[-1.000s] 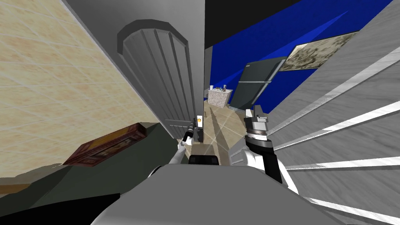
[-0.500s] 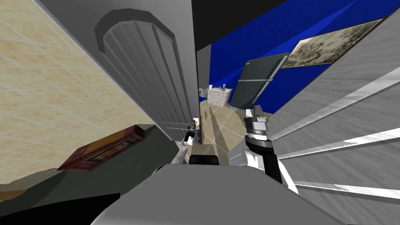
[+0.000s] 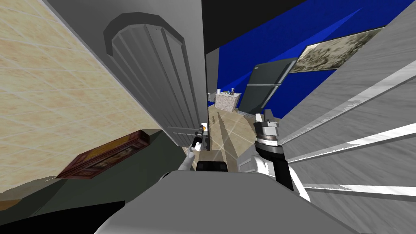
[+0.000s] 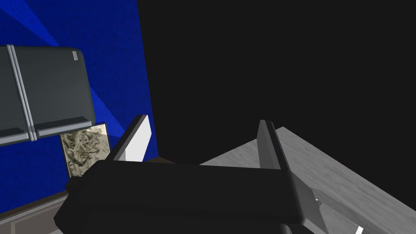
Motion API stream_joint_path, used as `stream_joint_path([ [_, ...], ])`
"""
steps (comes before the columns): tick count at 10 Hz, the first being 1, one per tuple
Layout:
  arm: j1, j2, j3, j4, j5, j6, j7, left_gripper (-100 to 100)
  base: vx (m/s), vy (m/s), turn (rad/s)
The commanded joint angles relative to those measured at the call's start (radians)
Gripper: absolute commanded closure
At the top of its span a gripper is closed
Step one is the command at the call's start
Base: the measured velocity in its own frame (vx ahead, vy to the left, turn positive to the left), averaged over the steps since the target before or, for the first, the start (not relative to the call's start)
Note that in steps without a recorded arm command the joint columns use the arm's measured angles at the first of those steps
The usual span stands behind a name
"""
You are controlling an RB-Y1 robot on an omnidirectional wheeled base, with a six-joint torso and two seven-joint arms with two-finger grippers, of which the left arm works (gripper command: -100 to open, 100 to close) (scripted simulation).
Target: Push the door open
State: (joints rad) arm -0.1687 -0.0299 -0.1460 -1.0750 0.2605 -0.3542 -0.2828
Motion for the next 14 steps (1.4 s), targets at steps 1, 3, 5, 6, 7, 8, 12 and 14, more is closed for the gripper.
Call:
stream_joint_path([
  [1, -0.017, 0.017, -0.005, 0.021, 0.034, -0.011, -0.023, 100, 0.041, 0.001, 0.03],
  [3, -0.037, 0.032, -0.01, 0.047, 0.076, -0.025, -0.052, 100, 0.084, 0.034, 0.061],
  [5, -0.057, 0.042, -0.016, 0.071, 0.115, -0.039, -0.079, 100, 0.104, 0.041, 0.062],
  [6, -0.047, 0.059, -0.026, 0.058, 0.122, -0.03, -0.084, -100, -0.06, 0.047, -0.001],
  [7, -0.047, 0.062, -0.029, 0.057, 0.128, -0.029, -0.089, -100, -0.187, 0.077, 0.001],
  [8, -0.046, 0.066, -0.034, 0.054, 0.14, -0.027, -0.099, -100, -0.187, 0.068, -0.006],
  [12, -0.042, 0.038, -0.064, 0.039, 0.205, -0.019, -0.154, -100, -0.225, 0.04, 0.0],
  [14, -0.04, 0.003, -0.075, 0.034, 0.23, -0.016, -0.175, -100, -0.234, -0.058, 0.01],
])
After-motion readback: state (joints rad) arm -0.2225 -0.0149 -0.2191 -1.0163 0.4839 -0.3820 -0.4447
